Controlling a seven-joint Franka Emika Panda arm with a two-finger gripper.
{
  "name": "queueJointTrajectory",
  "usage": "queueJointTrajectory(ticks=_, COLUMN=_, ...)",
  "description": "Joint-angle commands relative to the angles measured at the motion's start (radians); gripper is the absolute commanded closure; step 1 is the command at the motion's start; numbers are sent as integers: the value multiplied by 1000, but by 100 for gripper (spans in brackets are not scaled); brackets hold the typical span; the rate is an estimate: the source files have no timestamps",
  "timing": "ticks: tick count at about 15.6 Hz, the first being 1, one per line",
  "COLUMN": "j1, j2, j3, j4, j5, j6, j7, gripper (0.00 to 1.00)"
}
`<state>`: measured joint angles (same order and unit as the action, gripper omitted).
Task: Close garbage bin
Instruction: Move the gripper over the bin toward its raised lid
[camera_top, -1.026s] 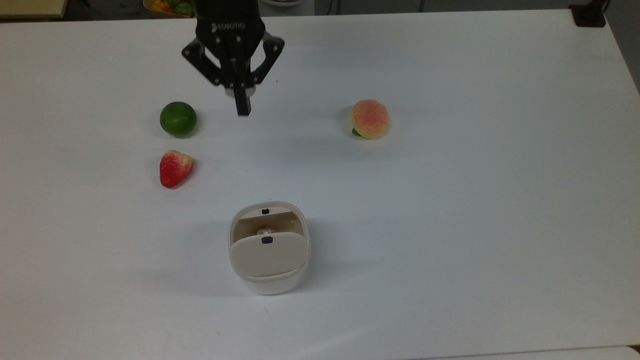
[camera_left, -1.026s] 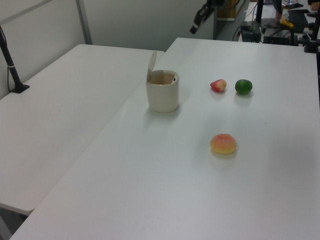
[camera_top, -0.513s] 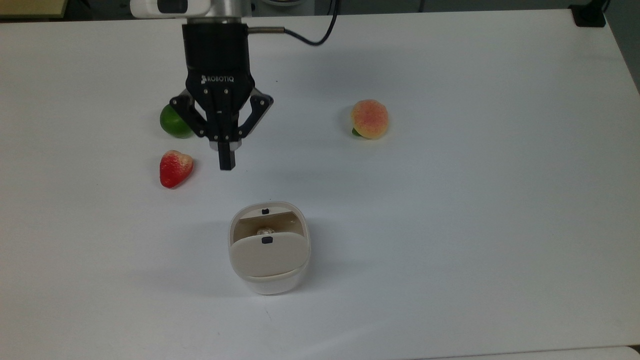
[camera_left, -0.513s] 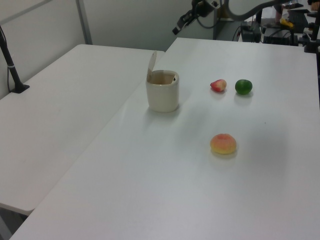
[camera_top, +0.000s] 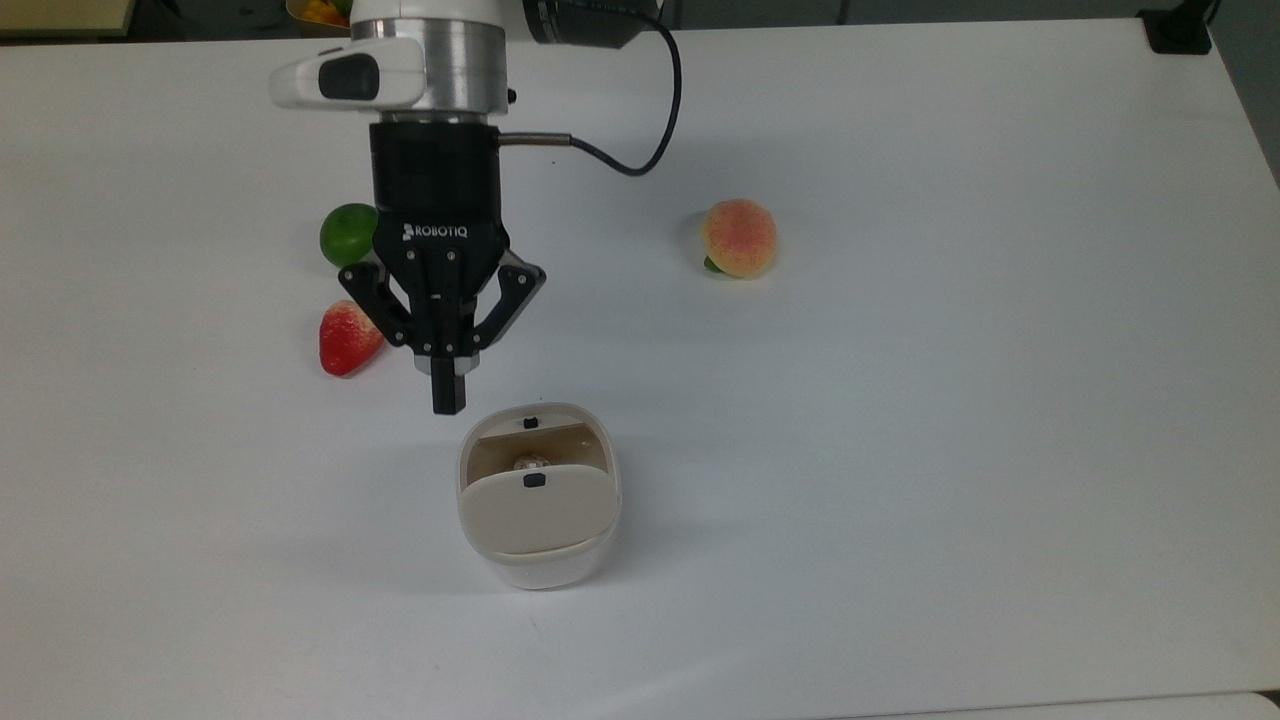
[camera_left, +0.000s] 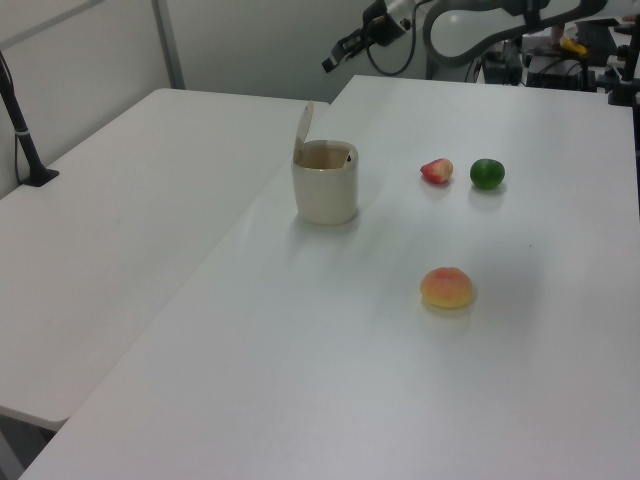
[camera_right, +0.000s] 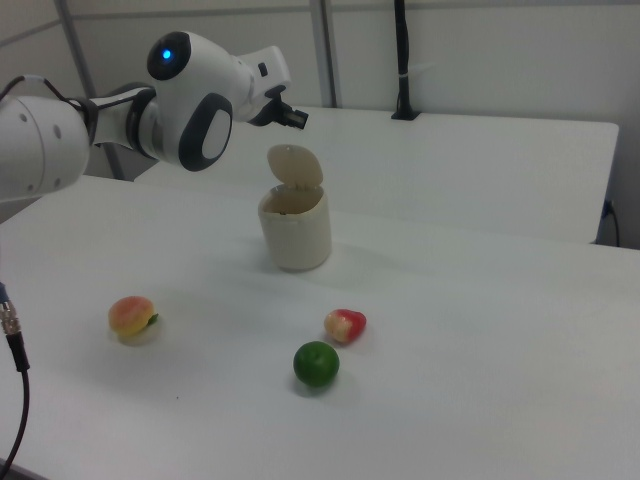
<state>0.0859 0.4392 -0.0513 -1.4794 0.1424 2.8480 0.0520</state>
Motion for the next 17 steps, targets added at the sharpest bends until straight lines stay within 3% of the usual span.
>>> queueJointTrajectory(ticks=1, j1=23, j2=61, j3=-5, j4=70, j5=12, j6=27, j7=23, gripper=100)
queueJointTrajectory(ticks=10, j1=49, j2=150, j3=-5, j4=76, j5=2, j6=200, j7=23, gripper=100)
queueJointTrajectory(ticks=17, j1=51, j2=171, j3=-5, j4=73, j5=-1, j6=203, j7=11, gripper=100)
